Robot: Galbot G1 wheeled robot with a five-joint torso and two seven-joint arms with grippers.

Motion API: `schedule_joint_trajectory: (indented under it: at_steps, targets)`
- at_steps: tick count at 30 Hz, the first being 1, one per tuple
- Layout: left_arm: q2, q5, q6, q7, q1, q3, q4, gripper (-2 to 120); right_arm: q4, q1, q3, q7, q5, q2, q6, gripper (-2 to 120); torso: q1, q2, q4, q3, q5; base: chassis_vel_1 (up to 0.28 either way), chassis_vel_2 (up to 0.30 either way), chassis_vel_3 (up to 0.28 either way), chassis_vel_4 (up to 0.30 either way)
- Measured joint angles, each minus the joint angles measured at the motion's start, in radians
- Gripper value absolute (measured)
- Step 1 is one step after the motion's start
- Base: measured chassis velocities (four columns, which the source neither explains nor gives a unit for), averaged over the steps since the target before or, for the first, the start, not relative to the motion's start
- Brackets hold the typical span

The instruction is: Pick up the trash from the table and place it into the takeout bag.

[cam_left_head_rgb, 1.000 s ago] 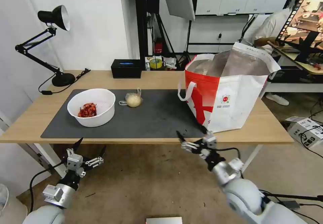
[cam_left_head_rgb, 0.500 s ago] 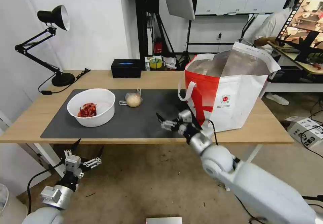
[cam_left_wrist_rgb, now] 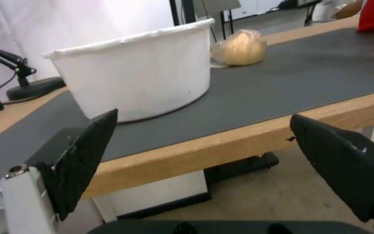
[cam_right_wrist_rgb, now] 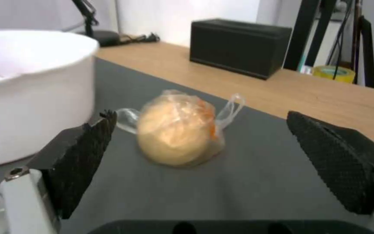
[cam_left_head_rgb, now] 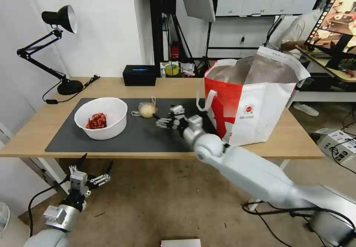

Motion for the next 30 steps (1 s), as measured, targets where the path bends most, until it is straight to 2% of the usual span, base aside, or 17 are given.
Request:
schedule_joint_trajectory:
  at_steps: [7,24,30]
  targets:
    - [-0.001,-0.005,-0.007,0.001,0.008,-0.012,0.002,100,-0.181,0.07,-0.006,-0.035,0.006,0.112,-0.053,100,0.0,0.0,0.0,0.0,0.0,0.0,0.0,0.0,0.0]
    - [-0.01,-0.004,-0.013,0.002,0.015,-0.014,-0.004,100,-0.422,0.147,-0.011,-0.121,-0.012,0.278,-0.098,100,0.0,0.0,0.0,0.0,0.0001,0.0,0.0,0.0,0.0]
    - [-0.013,-0.003,-0.018,0.003,0.02,-0.019,-0.006,100,-0.496,0.161,-0.011,-0.15,-0.031,0.316,-0.1,100,0.0,0.0,-0.0001,0.0,0.0001,0.0,0.0,0.0,0.0]
